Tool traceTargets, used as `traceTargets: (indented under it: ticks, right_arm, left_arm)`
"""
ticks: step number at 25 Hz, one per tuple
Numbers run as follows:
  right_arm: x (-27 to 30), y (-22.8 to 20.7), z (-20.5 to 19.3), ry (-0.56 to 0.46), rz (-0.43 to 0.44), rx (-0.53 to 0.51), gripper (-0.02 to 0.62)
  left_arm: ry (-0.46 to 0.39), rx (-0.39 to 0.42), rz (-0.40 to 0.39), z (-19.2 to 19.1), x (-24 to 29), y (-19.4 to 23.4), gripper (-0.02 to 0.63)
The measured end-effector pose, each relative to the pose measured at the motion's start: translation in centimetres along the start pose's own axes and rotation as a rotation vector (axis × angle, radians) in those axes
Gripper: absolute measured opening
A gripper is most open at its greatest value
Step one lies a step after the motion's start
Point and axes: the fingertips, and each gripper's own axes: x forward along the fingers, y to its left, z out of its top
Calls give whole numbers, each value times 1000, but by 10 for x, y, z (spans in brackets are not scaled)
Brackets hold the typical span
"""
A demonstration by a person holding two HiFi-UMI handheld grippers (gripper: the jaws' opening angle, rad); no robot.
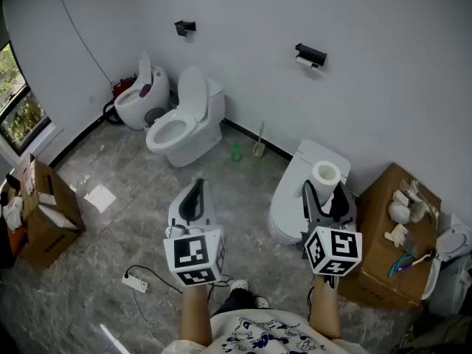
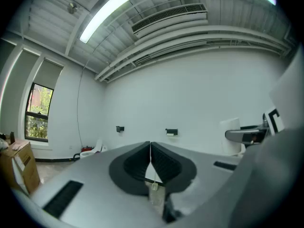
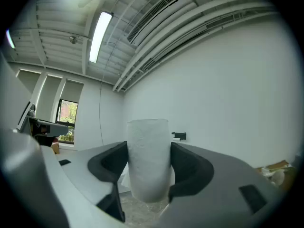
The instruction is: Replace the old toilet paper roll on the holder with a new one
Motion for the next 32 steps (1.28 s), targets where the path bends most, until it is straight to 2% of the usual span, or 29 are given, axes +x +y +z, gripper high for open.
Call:
traceTargets:
  ticks: [14, 22, 25, 29, 32]
  right_arm:
    - [3, 1, -3, 5, -7, 2, 291]
    - [7, 1, -5, -2, -32, 13, 293]
    - [11, 0, -8, 6, -43, 21, 293]
    - [17, -2, -10, 4, -45, 62, 293]
    - [25, -1, -11, 2, -48, 77, 293]
  left_arm:
    - [13, -3, 2, -5, 4, 4, 5]
    - [-15, -12, 11, -1, 9, 10, 5]
    - [-30, 8, 16, 0, 13, 12, 6]
    - [-72, 41, 34, 7, 16, 15, 40]
    - [-59, 32, 0, 6, 24, 15, 117]
